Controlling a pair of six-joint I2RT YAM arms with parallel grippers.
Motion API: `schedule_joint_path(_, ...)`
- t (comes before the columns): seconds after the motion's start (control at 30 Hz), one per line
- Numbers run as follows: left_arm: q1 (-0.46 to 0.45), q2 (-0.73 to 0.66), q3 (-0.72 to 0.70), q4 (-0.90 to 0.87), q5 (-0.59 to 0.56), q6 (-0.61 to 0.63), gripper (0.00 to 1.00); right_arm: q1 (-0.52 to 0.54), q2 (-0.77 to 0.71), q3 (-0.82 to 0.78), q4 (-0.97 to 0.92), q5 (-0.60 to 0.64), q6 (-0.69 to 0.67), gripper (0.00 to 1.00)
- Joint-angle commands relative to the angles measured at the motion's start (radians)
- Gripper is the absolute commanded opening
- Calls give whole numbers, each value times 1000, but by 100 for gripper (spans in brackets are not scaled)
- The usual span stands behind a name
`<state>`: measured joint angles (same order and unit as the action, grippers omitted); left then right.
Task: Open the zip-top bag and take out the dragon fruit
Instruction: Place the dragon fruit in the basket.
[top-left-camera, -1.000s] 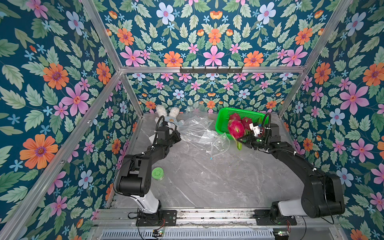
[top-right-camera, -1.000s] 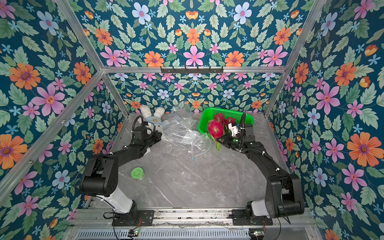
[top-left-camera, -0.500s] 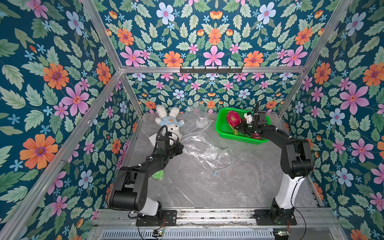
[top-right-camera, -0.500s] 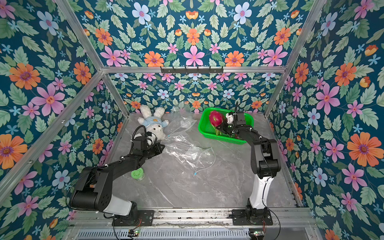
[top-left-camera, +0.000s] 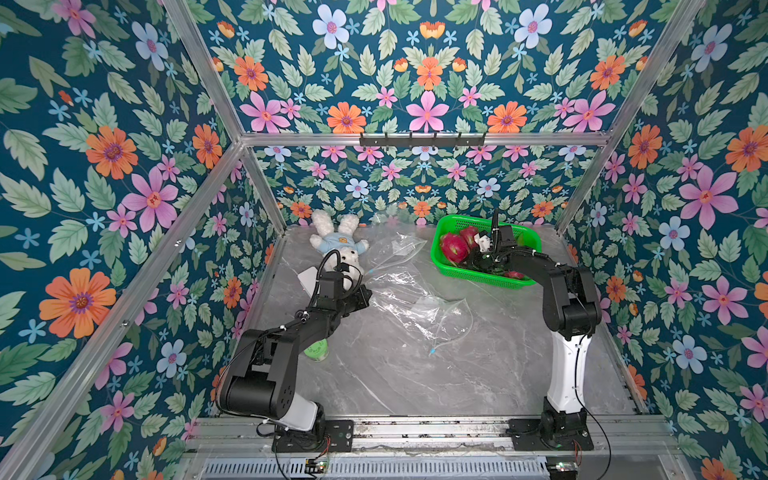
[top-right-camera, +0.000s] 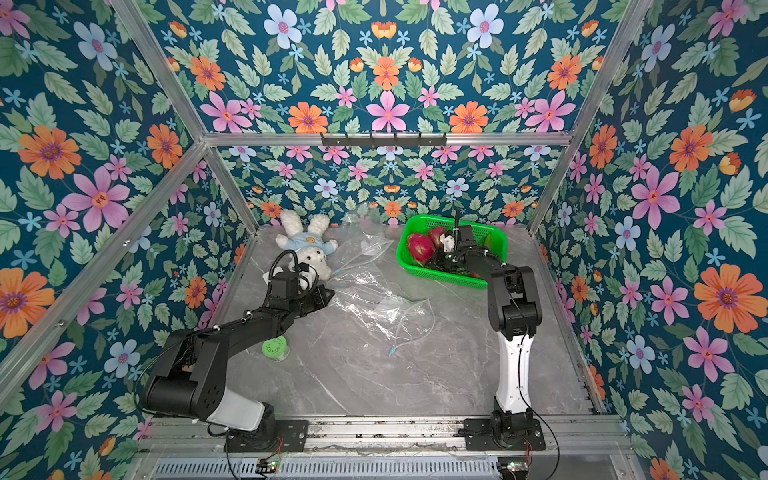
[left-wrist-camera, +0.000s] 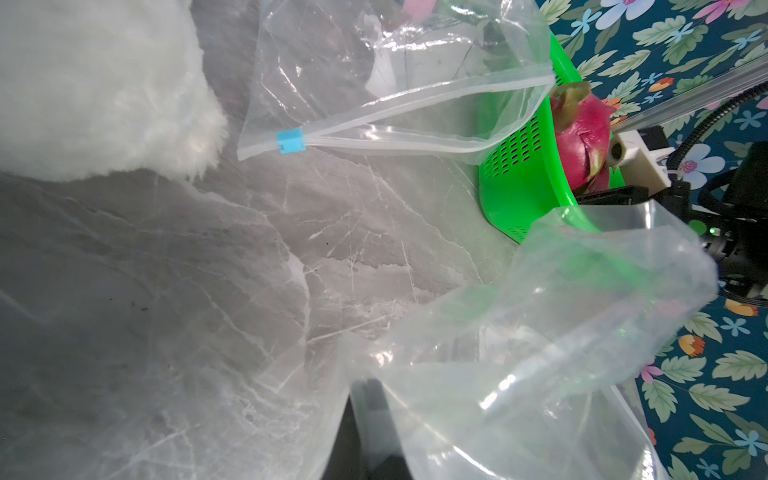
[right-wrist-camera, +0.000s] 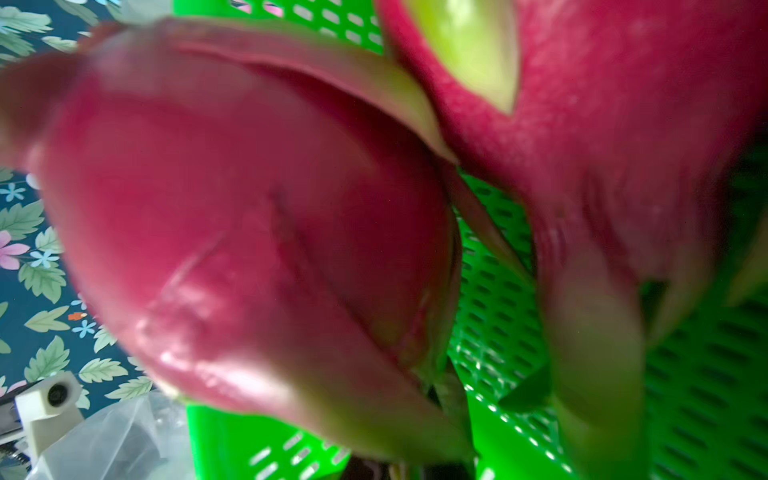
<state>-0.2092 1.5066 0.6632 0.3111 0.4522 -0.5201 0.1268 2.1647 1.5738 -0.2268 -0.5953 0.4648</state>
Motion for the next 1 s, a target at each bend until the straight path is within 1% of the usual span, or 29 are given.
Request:
schedule_joint_path(0.0,2,-5,16,-16,-7,17,0,0,-9,-4,-46,28,-23,23)
schedule_joint_path(0.13,1,-3,33,-34,-15,27,0,-1,-55,-14,-40,17,-27,34)
schedule_joint_path(0.23,-2,-10,41,-54,-26,49,0,-1,-115,-43,-17,22,-43,47)
schedule_joint_path(0.33,-8,-20,60,-98,-49,83,0,-4,-190,-92,19,37,-46,50)
schedule_joint_path(0.47,-11,-26,97,-155,-61,134,0,-7,-294,-149,33,48,-51,52)
schedule_joint_path(0.57,-11,-15,151,-222,-104,186,0,-7,-382,-214,47,51,-55,54)
schedule_joint_path(0.7,-11,13,200,-230,-146,207,0,-7,-493,-328,90,57,-38,55)
schedule_joint_path(0.87,-10,106,309,-248,-207,251,0,-6,-637,-468,132,73,-21,55)
schedule_joint_path(0.97,-9,190,410,-266,-267,292,0,-4,-709,-557,166,85,-1,55)
